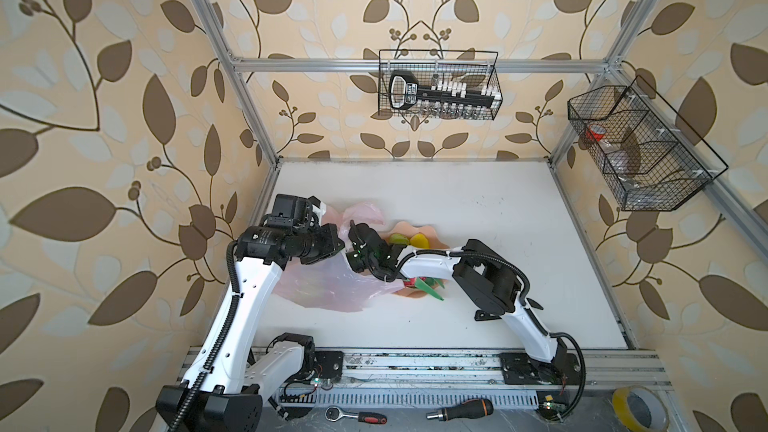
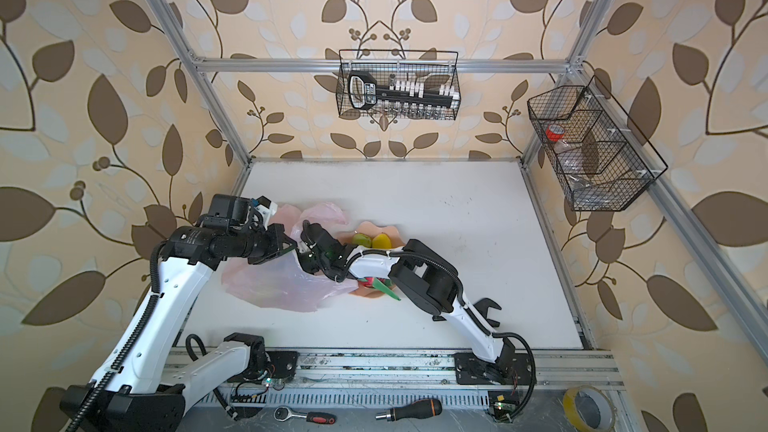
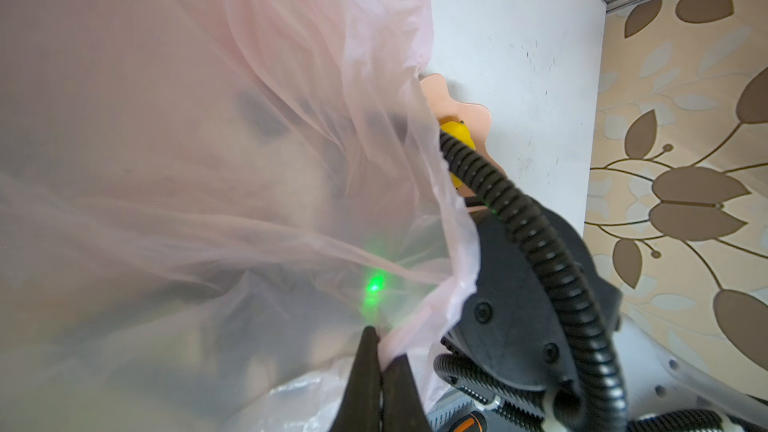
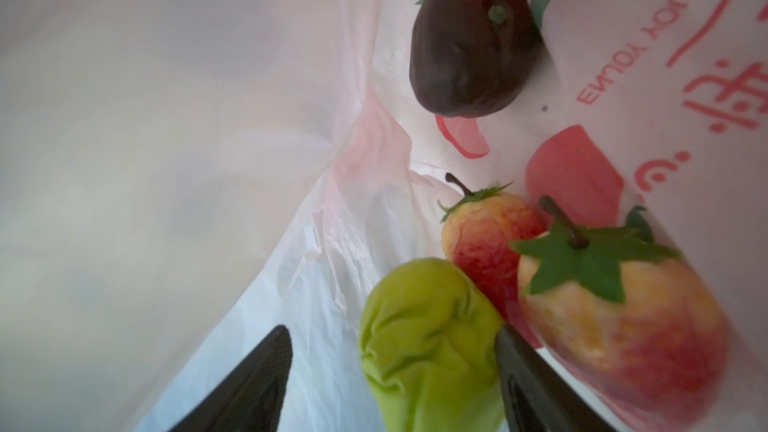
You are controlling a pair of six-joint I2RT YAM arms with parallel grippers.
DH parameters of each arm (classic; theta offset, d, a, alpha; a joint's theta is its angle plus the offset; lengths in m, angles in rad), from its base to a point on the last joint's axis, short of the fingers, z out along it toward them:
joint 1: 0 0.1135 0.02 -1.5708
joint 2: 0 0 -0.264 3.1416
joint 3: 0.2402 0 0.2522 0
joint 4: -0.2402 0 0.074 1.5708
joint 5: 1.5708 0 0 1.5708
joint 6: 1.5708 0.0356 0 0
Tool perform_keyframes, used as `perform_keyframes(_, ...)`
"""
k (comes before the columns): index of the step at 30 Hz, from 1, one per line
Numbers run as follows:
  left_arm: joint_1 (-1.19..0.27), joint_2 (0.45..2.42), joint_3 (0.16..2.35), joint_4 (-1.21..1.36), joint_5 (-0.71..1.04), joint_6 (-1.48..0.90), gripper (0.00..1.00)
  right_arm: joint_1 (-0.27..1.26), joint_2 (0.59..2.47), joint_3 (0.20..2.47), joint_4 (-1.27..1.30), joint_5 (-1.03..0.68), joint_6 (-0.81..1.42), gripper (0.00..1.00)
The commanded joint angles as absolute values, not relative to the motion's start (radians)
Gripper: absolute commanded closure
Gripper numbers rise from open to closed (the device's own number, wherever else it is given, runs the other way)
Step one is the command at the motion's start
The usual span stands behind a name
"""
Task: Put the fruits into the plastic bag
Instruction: 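Lower the green pear into the bag and open the right gripper, then raise the open right gripper up out of the bag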
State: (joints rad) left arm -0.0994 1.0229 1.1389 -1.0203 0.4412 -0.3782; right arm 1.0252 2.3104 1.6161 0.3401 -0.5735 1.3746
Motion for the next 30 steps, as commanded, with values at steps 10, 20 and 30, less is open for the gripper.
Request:
perform_keyframes(10,-0.107,1.003,1.146,-1.045,0.366,-0.412,1.0,1.019,2.164,1.496,0.376,-0.571,1.348,0.22)
perform_keyframes(20,-0.106,0.999,1.137,-1.038,0.354,-0.423,1.0,1.014,2.095,1.436,0.38,-0.558,1.332,0.22)
perform_keyframes(30,-0.107,0.985,1.112,-1.035,0.361,-0.422,1.0,0.999,2.032,1.334,0.398,-0.491,1.332,0.21)
